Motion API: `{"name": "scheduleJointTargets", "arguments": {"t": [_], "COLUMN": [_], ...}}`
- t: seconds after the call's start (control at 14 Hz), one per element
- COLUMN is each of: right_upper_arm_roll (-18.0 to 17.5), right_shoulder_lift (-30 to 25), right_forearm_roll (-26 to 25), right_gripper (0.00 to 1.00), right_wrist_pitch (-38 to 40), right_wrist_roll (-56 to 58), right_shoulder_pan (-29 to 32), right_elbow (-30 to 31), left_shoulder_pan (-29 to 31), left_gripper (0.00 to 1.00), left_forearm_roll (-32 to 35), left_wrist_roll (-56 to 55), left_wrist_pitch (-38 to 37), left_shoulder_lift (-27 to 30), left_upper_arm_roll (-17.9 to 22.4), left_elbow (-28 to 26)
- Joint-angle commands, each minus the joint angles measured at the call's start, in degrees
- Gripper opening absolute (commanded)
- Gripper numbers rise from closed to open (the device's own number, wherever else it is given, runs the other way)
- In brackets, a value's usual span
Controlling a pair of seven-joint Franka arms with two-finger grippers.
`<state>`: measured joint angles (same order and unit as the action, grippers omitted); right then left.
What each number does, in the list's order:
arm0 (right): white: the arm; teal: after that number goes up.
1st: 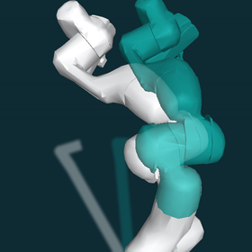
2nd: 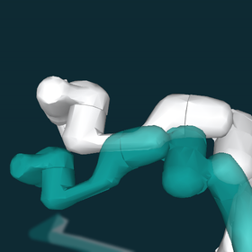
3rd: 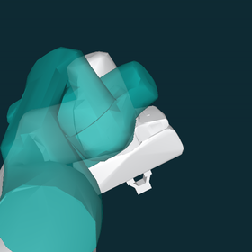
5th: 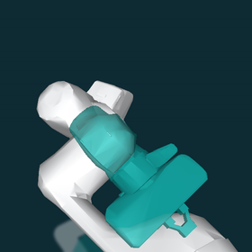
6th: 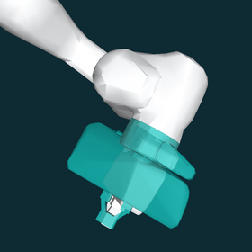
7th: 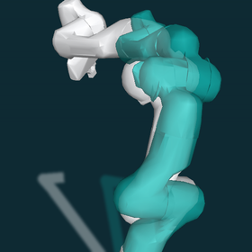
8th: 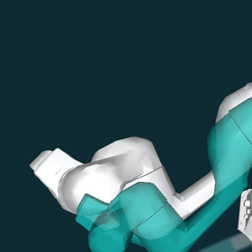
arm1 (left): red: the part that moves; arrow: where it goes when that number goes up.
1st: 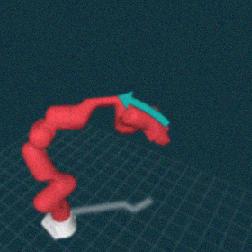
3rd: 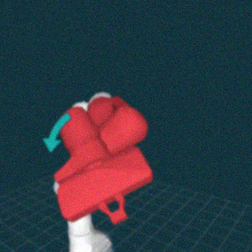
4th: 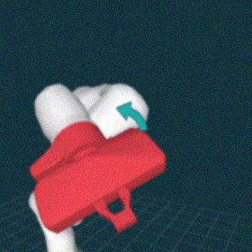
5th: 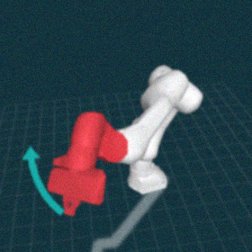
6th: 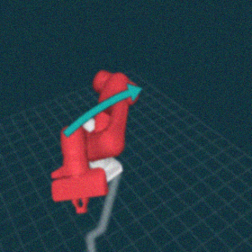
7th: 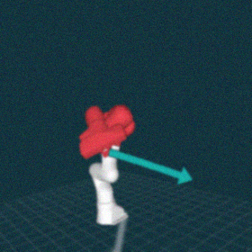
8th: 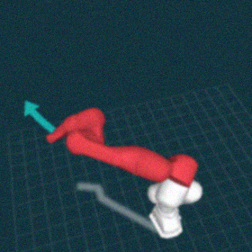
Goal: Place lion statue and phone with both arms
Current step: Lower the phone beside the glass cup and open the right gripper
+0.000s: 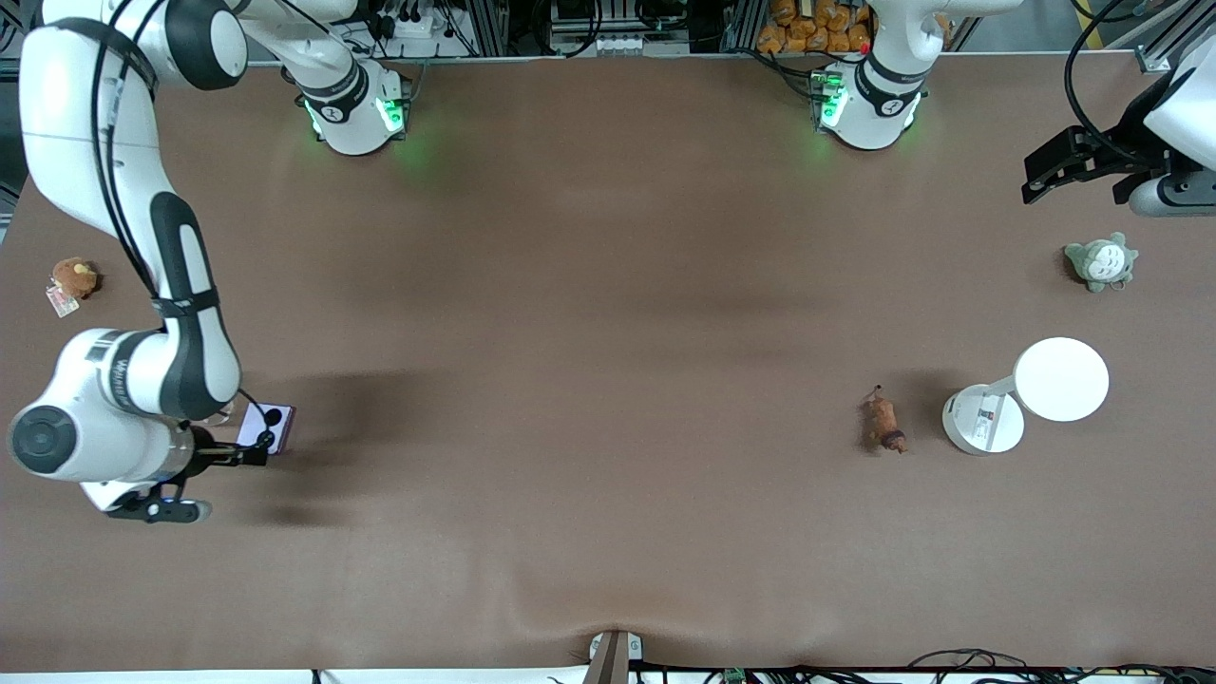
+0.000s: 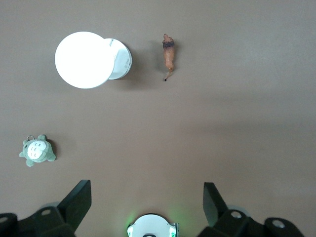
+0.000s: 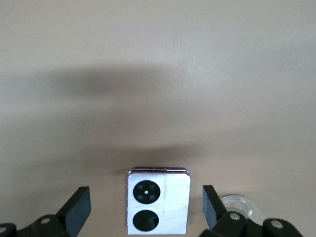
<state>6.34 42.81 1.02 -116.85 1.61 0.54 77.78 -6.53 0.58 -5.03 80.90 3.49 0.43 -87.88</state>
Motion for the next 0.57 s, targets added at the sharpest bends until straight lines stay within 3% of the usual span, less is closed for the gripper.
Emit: {"name": "scheduleJointTargets", "arguments": {"t": [0.0, 0.29, 0.5], "right_upper_arm_roll": [-0.7, -0.8, -0.8], "right_shoulder_lift": [-8.2, -21.7, -35.2], "right_forearm_roll": [0.1, 0.0, 0.2], "right_gripper": [1.0, 1.0, 1.0], "right_wrist_pitch": [3.4, 10.8, 12.9], "right_wrist_roll": [0.7, 1.0, 3.1], "right_shoulder_pan": [0.2, -1.2, -1.2], "right_elbow": [0.7, 4.8, 15.3], "left_shoulder_pan": [0.1, 0.0, -0.1], "left_gripper": [1.0, 1.0, 1.0], "left_forearm_roll": [-0.7, -0.6, -0.3], "left_wrist_roll": [-0.9, -0.9, -0.9], "left_wrist_pitch": [-0.6, -0.6, -0.5], "left_shoulder_lift": [1.1, 1.0, 0.8], "left_upper_arm_roll": [-0.2, -0.3, -0.3], "left_elbow": [-0.8, -0.7, -0.5]}}
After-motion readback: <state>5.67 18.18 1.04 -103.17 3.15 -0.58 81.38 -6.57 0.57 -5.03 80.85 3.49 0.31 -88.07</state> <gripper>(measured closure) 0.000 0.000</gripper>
